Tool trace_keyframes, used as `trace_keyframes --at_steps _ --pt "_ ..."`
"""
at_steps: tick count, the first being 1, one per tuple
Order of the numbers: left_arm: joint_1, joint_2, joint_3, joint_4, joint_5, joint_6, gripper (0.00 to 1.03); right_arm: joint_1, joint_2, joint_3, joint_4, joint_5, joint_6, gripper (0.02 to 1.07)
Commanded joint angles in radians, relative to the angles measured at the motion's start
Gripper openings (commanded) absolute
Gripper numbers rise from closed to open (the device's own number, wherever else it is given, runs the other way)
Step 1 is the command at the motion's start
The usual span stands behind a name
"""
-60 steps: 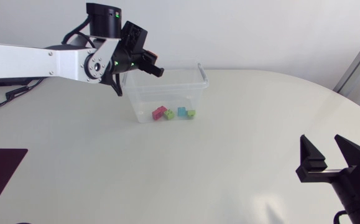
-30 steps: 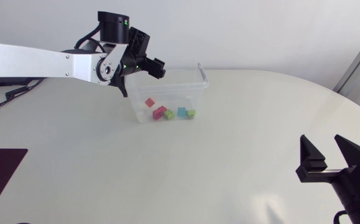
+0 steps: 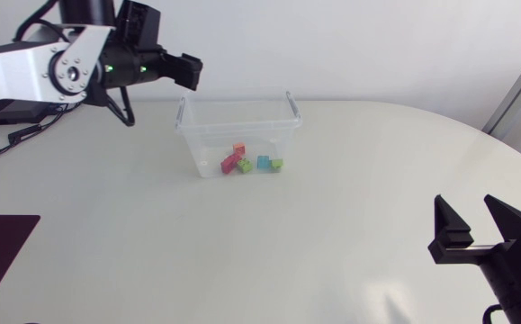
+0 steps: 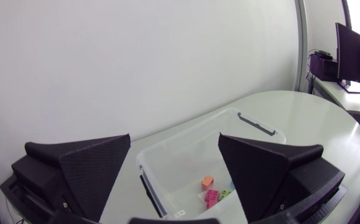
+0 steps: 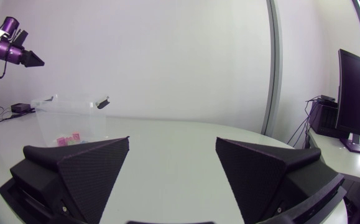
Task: Place the duplo bricks in the container
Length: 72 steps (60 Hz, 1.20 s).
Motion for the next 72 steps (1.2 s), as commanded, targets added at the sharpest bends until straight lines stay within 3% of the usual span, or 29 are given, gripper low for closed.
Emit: trace_keyframes --at_steps 1,29,38,60,72 --pt "0.034 -0.086 -0.085 0.004 0.022 -0.024 1.00 -0.005 -0.007 -0.022 -0.007 -0.002 -0.016 1.03" --pt "0.276 -0.553 -0.501 0.096 0.051 -0.056 1.00 -0.005 -0.007 -0.022 -0.008 -0.004 -0.016 1.03" --pt "0.313 -0.760 -0.688 0.167 0.051 -0.059 1.00 -0.007 -0.007 -0.022 -0.008 -0.002 -0.016 1.03" --pt "0.357 -1.048 -0.907 0.156 0.050 -0.095 1.00 -0.005 -0.007 -0.022 -0.007 -0.002 -0.016 1.03" --pt "0.341 -1.156 -0.980 0.108 0.034 -0.115 1.00 0.005 -0.007 -0.022 -0.005 0.001 -0.008 1.03"
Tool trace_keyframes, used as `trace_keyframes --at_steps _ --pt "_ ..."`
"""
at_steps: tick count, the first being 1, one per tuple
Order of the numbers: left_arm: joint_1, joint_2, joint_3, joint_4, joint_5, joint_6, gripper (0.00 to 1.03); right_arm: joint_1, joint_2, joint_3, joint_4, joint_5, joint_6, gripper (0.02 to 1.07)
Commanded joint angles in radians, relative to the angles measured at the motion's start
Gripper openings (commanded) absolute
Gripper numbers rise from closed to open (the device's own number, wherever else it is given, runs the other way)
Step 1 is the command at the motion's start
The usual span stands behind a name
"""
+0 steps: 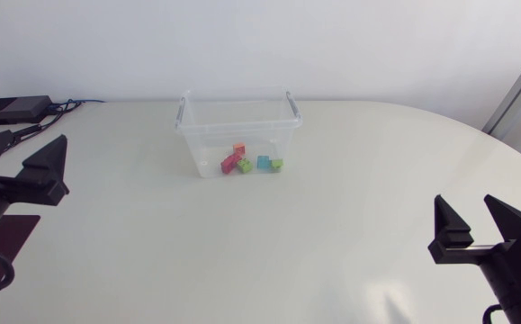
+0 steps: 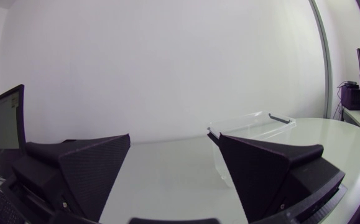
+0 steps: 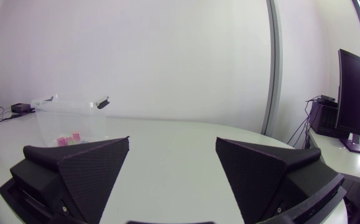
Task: Place the duplo bricks in the container
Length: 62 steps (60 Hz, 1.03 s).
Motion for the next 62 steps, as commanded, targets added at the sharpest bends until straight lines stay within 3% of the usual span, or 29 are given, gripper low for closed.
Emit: trace_keyframes --at_steps 1,46,62 --pt "-0.006 -0.048 -0.048 -0.014 -0.003 -0.036 1.00 0.006 -0.007 -0.022 -0.005 0.001 -0.007 1.03" --pt "-0.077 -0.445 -0.313 -0.198 -0.078 -0.126 1.00 0.054 -0.003 -0.022 0.001 0.015 0.030 1.03" --pt "-0.078 -0.447 -0.314 -0.199 -0.078 -0.126 1.00 0.054 -0.003 -0.022 0.001 0.015 0.030 1.03"
